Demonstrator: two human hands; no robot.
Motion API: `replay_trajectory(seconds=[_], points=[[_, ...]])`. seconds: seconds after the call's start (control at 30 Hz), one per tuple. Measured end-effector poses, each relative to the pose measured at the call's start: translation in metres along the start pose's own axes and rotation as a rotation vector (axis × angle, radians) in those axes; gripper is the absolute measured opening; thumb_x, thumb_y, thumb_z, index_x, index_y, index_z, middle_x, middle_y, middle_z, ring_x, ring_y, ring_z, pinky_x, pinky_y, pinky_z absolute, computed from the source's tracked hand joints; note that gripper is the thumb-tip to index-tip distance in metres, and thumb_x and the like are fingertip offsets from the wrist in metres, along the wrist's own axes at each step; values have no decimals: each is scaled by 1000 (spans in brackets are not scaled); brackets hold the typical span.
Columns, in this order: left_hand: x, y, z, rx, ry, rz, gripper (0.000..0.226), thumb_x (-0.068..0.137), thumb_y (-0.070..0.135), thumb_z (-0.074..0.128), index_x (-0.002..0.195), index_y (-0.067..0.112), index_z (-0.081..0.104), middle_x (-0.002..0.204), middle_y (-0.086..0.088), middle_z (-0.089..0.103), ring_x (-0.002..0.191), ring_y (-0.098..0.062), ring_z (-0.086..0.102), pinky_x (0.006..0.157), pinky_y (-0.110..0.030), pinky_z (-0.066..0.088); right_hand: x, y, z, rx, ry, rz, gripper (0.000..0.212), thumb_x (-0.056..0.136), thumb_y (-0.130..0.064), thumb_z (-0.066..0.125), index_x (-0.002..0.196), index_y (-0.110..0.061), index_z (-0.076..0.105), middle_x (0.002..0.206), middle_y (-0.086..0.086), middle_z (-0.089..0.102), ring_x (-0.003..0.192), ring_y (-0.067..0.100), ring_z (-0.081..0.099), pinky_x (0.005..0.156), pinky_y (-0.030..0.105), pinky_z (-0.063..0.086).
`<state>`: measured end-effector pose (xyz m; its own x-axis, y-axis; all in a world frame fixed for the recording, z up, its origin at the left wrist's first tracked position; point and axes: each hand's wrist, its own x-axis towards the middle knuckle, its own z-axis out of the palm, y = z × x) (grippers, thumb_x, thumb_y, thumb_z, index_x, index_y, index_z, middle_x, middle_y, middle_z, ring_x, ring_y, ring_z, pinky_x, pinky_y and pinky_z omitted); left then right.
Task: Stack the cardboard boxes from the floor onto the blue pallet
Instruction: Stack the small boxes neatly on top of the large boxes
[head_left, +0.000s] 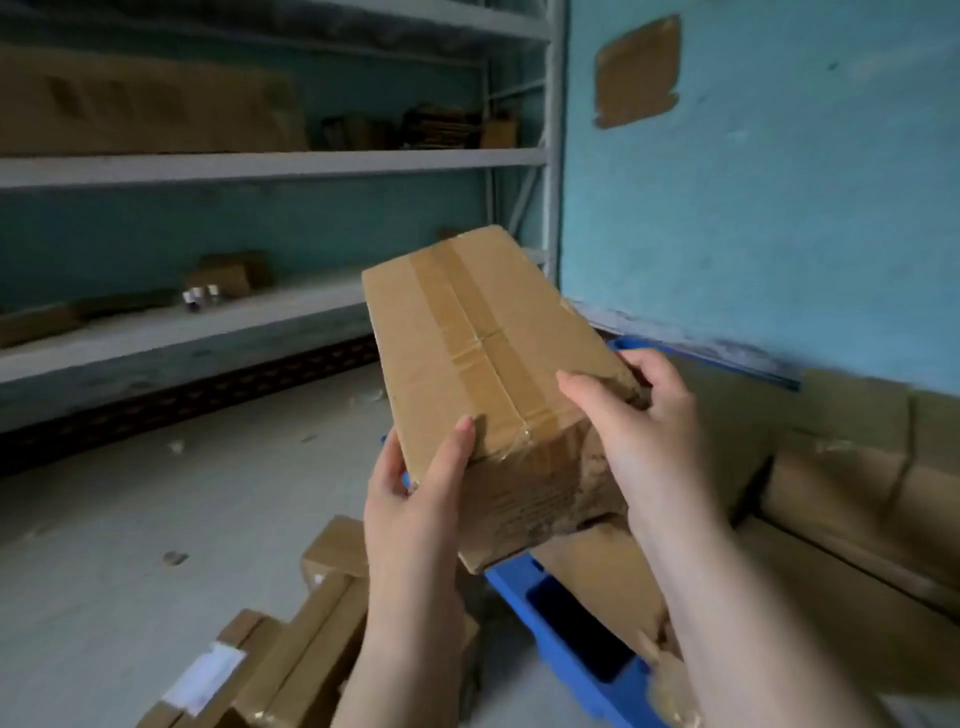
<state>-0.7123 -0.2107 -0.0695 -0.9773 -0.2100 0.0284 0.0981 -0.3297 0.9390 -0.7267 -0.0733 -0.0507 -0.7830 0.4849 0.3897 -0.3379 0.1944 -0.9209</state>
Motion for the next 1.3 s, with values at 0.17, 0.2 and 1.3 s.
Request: replay_trajectory(seconds=[0.17,0.2,1.3], points=[[-31,-24,96,-17,-173,-37,34,66,46,71,99,39,65,88,19,72,79,0,67,64,-23,49,27,1,-101,-42,204,-31,37,51,-52,67,83,-36,60,74,-15,70,67,7,65,60,28,48],[-38,-28,110,-16,-216,-30,33,65,48,72,97,41,66,91,18,72,82,-1,66,67,-25,49,29,2,-118,-41,245,-31,35,51,-50,67,82,-35,61,73,-13,70,68,8,66,61,28,48],[-183,-247,182,289,-679,-897,81,33,33,84,103,13,50,104,-13,64,93,-35,66,80,-47,56,-21,48,-330,-1090,-432,60,83,62,-57,68,121,-65,11,123,-38,23,116,-4,19,99,29,29]])
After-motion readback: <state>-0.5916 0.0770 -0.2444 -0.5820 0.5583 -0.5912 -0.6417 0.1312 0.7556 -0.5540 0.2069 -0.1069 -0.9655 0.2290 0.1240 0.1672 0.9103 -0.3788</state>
